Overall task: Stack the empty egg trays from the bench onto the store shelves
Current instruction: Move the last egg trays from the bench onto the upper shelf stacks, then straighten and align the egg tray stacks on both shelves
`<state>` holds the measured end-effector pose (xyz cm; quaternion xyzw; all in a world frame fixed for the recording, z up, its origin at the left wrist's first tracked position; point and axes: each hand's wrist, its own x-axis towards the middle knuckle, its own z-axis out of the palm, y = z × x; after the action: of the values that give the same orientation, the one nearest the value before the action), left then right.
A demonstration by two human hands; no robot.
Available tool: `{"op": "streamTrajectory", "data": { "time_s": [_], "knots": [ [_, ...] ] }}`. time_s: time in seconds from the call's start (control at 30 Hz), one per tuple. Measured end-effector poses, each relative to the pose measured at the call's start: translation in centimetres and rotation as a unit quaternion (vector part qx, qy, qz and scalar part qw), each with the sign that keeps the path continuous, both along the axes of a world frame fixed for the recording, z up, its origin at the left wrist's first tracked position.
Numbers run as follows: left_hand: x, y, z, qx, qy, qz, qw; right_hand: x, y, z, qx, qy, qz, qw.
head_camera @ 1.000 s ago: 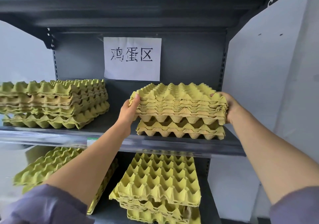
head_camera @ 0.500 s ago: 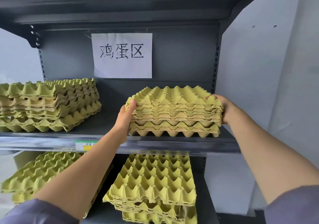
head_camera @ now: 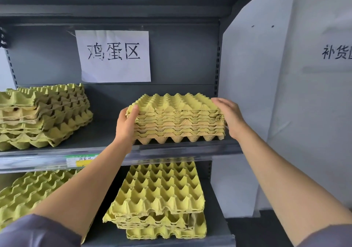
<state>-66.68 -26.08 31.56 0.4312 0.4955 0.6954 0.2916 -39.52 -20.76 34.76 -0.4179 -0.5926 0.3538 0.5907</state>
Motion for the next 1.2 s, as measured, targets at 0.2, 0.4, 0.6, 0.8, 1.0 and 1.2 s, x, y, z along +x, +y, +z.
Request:
{"op": "streamTrajectory", "data": {
  "time_s": [0.2, 0.4, 0.6, 0.8, 1.0, 1.2],
  "knots": [
    [0.3, 0.7, 0.0, -0.011, 0.007, -0.014, 1.0, -0.6, -0.8, -0.6, 0.069, -0.093, -0.1, 0.988],
    [0.3, 1.0, -0.2, -0.017, 0.018, -0.01, 1.0, -0.5, -0.6, -0.9, 0.079, -0.156, -0.156, 0.972],
    [0.5, -0.1, -0.1, -0.003, 0.07, 0.032, 0.997, -1.9, -0.2, -0.9, 0.251, -0.326, -0.333, 0.849],
    [-3.1, -2.1, 1.3, 0.011, 0.293, 0.158, 0.943, -6.5, -1.7, -0.4, 0.376, -0.422, -0.304, 0.767],
    [-9.6, -6.5, 2.2, 0.011, 0.471, 0.234, 0.85, -14.6, -4.7, 0.1, 0.439, -0.456, -0.273, 0.725],
    [-20.0, -12.1, 2.3, 0.001, 0.572, 0.281, 0.77, -26.4, -8.5, -0.2, 0.469, -0.443, -0.244, 0.724]
  ]
}}
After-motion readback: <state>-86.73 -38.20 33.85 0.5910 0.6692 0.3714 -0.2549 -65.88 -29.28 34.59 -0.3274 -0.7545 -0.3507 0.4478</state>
